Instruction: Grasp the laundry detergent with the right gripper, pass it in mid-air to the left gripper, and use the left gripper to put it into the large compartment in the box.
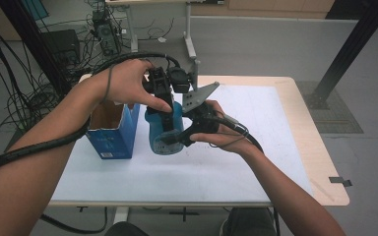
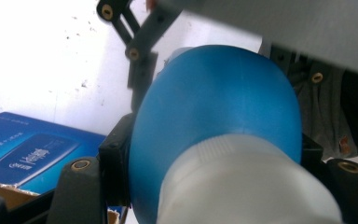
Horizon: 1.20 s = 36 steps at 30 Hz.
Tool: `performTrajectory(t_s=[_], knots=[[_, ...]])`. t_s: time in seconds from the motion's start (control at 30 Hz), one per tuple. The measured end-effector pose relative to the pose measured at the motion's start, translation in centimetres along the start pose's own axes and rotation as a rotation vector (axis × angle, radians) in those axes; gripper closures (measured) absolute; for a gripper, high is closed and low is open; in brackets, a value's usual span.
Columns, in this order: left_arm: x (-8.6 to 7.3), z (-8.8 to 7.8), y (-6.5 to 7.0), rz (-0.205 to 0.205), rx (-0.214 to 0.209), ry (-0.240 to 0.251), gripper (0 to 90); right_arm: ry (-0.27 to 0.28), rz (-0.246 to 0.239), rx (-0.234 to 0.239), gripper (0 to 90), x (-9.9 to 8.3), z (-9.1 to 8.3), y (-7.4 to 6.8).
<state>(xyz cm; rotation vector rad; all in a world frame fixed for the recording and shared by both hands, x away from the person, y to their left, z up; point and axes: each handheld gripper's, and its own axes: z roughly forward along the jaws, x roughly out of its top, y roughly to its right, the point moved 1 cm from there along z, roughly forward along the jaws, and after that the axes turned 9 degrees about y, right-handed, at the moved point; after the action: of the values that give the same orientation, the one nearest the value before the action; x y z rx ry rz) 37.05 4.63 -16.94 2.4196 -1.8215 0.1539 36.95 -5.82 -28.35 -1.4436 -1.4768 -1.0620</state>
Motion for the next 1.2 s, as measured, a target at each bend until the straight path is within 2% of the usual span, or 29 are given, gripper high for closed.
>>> performTrajectory(t_s=[0.13, 0.27, 0.33, 0.4, 0.47, 0.53, 0.63, 0.7, 0.77, 0.9, 1.0, 1.1, 1.2], knots=[[0.0, -0.2, -0.1, -0.016, 0.011, -0.018, 36.2, -0.010, -0.011, -0.027, 31.9, -0.2, -0.8, 0.1], [-0.3, -0.7, -0.4, -0.029, 0.022, -0.016, 36.2, -0.025, -0.059, -0.051, 30.7, -0.8, -1.6, 0.3], [-0.4, -1.0, -0.5, -0.039, 0.026, -0.010, 36.2, -0.064, -0.068, -0.067, 30.8, -1.1, -2.1, 0.4], [-0.6, -1.3, -0.6, -0.055, 0.029, -0.006, 36.2, -0.090, -0.045, -0.069, 27.5, -1.5, -2.5, 0.5], [-0.8, -1.6, -0.8, -0.070, 0.034, -0.003, 36.2, -0.155, 0.013, -0.088, 24.4, -1.9, -3.2, 0.7], [-1.0, -1.8, -0.9, -0.089, 0.041, -0.003, 36.2, -0.190, 0.073, -0.121, 14.8, -2.4, -4.0, 1.0], [-1.3, -2.2, -1.3, -0.114, 0.046, -0.001, 36.2, -0.201, 0.127, -0.168, 11.2, -2.9, -5.5, 1.4], [-1.5, -2.5, -1.6, -0.145, 0.047, 0.001, 36.2, -0.204, 0.182, -0.175, 6.7, -3.1, -6.5, 1.7], [-1.7, -2.9, -1.9, -0.178, 0.053, 0.007, 36.2, -0.217, 0.202, -0.196, 6.7, -3.2, -7.5, 1.9], [-2.1, -4.0, -2.6, -0.253, 0.074, 0.015, 36.2, -0.228, 0.219, -0.286, 4.7, -3.2, -9.6, 2.2], [-2.5, -5.2, -3.2, -0.307, 0.092, 0.027, 36.1, -0.293, 0.234, -0.372, 5.1, -3.1, -11.2, 2.4], [-2.8, -6.5, -3.8, -0.378, 0.112, 0.045, 36.1, -0.311, 0.253, -0.463, 5.0, -3.1, -12.7, 2.5], [-2.9, -7.7, -4.3, -0.444, 0.132, 0.054, 36.1, -0.322, 0.300, -0.508, 4.8, -3.2, -14.1, 2.6]])
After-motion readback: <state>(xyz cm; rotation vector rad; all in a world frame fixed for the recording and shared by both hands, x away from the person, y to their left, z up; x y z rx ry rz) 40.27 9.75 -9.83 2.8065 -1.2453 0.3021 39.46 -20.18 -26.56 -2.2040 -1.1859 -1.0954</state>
